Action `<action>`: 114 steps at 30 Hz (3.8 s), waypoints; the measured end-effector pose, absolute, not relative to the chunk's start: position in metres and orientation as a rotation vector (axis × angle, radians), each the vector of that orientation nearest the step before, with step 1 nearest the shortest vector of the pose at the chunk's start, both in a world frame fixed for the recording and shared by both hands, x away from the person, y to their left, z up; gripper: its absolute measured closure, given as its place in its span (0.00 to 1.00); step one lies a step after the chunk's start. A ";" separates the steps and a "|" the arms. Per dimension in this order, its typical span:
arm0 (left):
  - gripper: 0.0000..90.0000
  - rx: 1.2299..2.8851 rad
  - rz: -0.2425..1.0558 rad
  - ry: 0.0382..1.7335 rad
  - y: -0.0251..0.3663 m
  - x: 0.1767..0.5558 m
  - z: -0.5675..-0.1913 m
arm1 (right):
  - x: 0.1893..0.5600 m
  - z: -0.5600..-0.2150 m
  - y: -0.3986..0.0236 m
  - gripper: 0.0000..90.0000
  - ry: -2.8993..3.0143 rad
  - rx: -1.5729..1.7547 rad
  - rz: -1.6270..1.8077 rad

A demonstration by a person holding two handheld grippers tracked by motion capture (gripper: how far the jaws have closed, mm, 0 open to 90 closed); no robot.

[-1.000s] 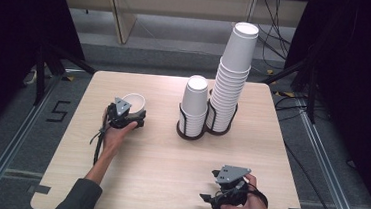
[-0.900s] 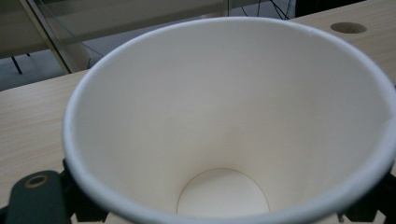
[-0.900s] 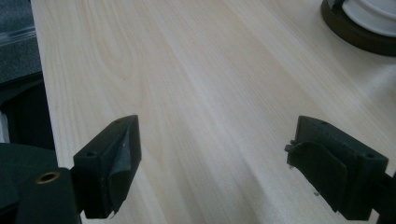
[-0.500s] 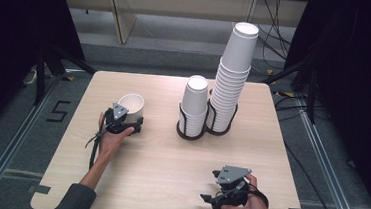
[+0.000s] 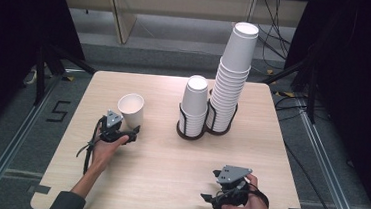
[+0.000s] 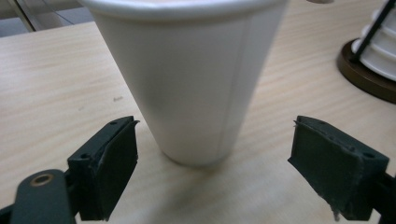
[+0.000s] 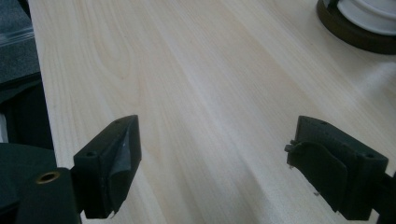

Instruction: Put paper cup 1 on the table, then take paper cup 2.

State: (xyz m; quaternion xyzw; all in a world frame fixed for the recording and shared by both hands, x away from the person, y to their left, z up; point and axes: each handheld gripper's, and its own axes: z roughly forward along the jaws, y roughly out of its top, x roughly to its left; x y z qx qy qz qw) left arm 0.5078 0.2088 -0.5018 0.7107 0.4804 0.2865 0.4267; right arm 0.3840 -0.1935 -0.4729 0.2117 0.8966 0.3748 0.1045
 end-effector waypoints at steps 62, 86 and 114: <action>0.16 1.848 0.580 0.900 0.152 0.354 -0.497 | 0.412 -0.427 -0.225 0.19 2.312 0.891 1.269; 0.16 1.837 0.580 0.918 0.157 0.358 -0.499 | 0.476 -0.330 -0.253 0.18 2.039 1.002 1.404; 0.16 1.851 0.575 0.918 0.154 0.359 -0.502 | 0.543 -0.238 -0.241 0.17 1.915 1.026 1.419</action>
